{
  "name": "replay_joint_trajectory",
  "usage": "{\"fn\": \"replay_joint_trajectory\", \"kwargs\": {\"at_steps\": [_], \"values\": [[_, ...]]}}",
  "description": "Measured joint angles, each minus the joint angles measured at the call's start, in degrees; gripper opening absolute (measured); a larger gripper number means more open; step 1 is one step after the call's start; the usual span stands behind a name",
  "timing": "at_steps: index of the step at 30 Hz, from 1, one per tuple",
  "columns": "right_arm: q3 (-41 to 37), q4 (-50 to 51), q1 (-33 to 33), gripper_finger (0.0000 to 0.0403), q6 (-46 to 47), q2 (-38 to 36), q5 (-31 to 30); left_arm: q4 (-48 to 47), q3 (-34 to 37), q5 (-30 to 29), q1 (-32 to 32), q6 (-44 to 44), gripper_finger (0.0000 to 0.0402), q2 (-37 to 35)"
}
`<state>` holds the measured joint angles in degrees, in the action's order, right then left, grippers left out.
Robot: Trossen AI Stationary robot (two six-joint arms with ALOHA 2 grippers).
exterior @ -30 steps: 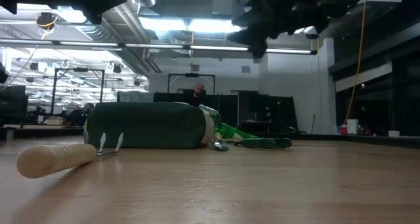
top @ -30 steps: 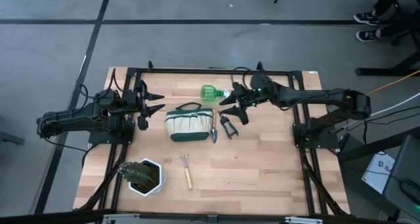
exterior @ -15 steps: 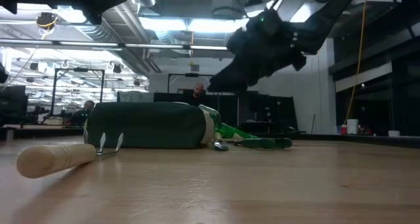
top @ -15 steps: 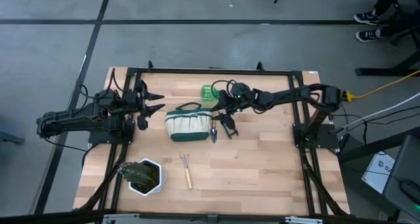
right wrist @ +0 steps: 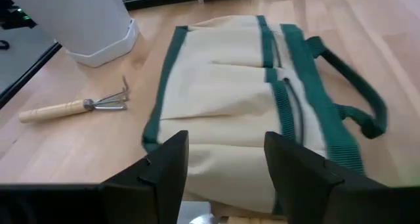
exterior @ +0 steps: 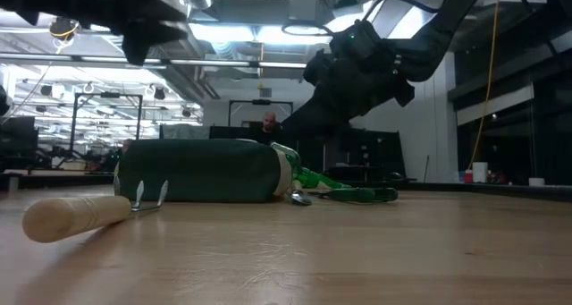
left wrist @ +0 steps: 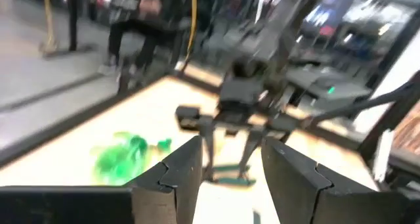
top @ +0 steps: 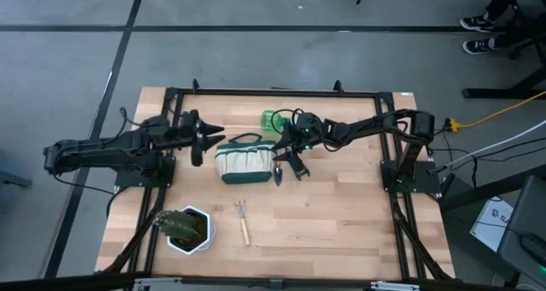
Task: Pick & Place Garden tools in Gardening bag
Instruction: Prepare the white gardening bag
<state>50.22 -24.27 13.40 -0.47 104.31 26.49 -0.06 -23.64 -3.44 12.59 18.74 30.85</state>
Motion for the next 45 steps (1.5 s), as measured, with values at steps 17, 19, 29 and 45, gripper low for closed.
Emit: {"fn": "replay_joint_trajectory", "kwargs": {"at_steps": [17,19,29,45], "values": [[-0.02,-1.41,-11.71,0.0204,-12.44,0.0,-11.66,-12.54,-9.04,29.44,21.95,-3.38,0.0152,29.62],[-0.02,-1.82,-12.63,0.0204,-12.44,0.0,-12.32,-9.84,-9.03,32.09,22.49,-3.58,0.0153,33.27],[-0.02,-1.76,-14.79,0.0204,-13.49,0.0,-15.95,-4.35,-9.03,39.79,21.97,-5.84,0.0179,47.27],[-0.02,-1.73,-15.05,0.0204,-18.37,0.0,-15.97,-9.56,-9.03,45.2,18.93,-6.0,0.0211,49.33]]}}
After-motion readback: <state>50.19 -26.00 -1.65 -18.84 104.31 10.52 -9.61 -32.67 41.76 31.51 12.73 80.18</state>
